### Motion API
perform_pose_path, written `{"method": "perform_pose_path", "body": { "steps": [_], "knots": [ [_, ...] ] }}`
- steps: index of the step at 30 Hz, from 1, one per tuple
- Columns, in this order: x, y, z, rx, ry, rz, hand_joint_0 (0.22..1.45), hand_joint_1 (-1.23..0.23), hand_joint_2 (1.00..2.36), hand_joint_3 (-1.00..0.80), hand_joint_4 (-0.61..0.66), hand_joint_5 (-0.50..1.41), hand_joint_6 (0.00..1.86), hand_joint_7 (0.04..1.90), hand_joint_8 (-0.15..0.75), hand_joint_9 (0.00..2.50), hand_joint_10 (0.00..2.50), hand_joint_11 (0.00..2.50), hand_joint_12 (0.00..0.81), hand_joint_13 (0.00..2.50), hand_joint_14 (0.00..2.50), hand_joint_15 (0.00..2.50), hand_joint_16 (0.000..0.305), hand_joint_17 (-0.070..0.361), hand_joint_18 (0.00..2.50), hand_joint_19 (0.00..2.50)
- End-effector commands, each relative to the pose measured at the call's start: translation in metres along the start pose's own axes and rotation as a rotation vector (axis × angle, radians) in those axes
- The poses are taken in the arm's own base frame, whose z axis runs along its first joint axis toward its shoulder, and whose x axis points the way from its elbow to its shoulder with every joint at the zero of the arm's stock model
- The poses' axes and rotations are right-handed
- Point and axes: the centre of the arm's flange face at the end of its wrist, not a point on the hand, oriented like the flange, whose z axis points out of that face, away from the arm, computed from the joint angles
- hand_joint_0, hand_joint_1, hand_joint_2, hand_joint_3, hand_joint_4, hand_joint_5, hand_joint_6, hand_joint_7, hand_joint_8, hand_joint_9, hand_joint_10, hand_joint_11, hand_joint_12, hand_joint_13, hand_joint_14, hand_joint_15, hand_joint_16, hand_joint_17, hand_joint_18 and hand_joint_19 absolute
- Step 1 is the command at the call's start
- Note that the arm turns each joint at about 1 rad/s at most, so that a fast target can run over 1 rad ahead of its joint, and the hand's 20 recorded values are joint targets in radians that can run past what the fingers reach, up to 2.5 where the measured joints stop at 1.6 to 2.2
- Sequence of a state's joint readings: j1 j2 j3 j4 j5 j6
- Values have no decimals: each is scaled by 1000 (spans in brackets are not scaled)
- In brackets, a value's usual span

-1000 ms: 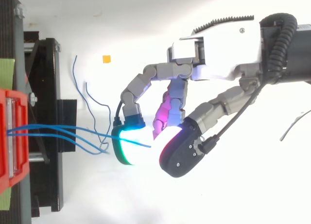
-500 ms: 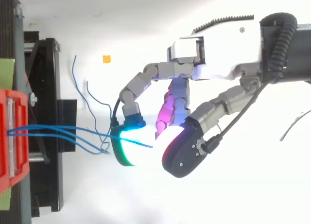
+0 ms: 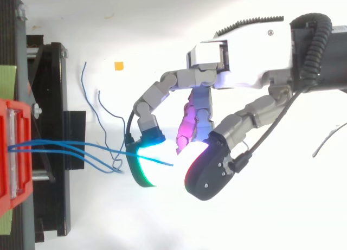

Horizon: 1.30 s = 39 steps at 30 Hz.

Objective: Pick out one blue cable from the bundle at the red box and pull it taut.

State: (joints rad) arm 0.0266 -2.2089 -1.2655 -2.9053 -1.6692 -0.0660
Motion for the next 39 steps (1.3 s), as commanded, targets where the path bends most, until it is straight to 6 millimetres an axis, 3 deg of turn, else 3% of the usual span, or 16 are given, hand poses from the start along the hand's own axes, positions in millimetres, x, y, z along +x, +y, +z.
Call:
{"method": "perform_pose_path", "body": {
  "steps": [1, 10, 20, 25, 33, 39],
  "knots": [
    [0, 0, 0, 0, 2, 0, 557, -796, 1003, -468, -324, 60, 673, 1130, 174, 1583, 19, 447, 268, 1097, 16, 416, 37, 84, 937, 577],
    [0, 0, 0, 0, 2, -3, 596, -877, 1019, -287, -290, 81, 632, 1277, 172, 1596, 18, 422, 257, 1100, 16, 409, 36, 81, 936, 565],
    [0, -1, -1, 6, 3, -2, 602, -887, 1021, -227, -255, 90, 608, 1320, 157, 1566, 16, 365, 258, 1088, 16, 404, 37, 82, 920, 568],
    [0, -1, -1, 9, 8, -2, 595, -876, 1019, -208, -217, 117, 501, 1479, 142, 1521, 13, 264, 267, 1051, 15, 383, 39, 87, 908, 558],
    [2, -2, -2, 15, 20, -1, 604, -830, 1011, -232, -118, 111, 504, 1401, 155, 1528, 9, 220, 294, 1012, 14, 332, 45, 100, 912, 529],
    [2, -2, -2, 16, 31, -1, 606, -818, 1010, -238, -114, 111, 505, 1399, 170, 1532, 9, 216, 301, 1012, 13, 323, 46, 103, 916, 521]
  ]
}}
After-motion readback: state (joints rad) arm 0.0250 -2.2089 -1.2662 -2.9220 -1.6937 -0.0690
